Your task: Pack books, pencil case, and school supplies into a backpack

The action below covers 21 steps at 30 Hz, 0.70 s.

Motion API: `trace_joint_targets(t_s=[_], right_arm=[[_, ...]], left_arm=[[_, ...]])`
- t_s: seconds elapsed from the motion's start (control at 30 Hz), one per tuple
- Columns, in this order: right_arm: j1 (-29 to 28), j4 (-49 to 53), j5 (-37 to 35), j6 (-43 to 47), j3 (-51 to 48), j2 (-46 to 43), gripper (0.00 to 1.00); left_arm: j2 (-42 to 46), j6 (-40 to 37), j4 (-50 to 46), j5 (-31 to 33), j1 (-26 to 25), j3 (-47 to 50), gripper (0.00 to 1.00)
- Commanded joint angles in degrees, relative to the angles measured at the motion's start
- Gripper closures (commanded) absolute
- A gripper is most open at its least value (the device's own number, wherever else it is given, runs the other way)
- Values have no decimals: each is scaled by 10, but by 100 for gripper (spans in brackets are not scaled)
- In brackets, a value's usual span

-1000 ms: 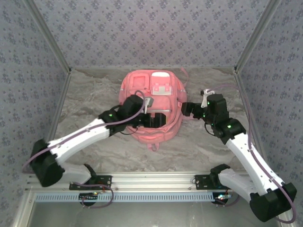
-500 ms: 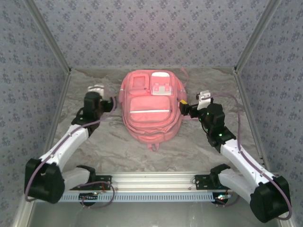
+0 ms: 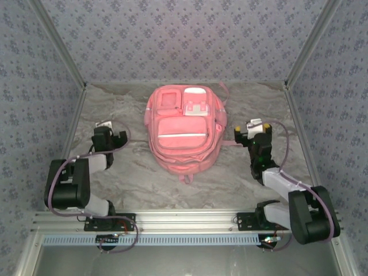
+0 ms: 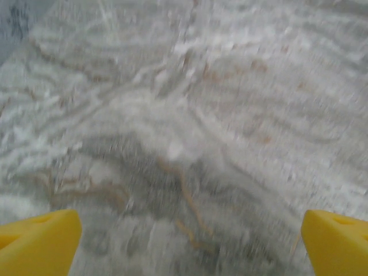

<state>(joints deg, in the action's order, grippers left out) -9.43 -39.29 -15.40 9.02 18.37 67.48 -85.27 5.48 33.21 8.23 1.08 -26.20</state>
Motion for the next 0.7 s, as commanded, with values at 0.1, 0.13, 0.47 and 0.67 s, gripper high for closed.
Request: trace_joint_targets(t_s=[0.1, 0.13, 0.47, 0.67], right_arm=[[100, -121, 13, -130, -57, 60, 0], [115, -165, 32, -144, -73, 77, 0], [153, -219, 229, -126, -22, 216, 0], [117, -118, 119, -108, 26, 208, 0]], left_arm=[[-30, -23, 171, -45, 8, 41, 2], [-24, -32, 135, -62, 7, 28, 2], [-28, -44, 134, -58, -3, 24, 2], [-29, -44, 135, -59, -2, 24, 2]])
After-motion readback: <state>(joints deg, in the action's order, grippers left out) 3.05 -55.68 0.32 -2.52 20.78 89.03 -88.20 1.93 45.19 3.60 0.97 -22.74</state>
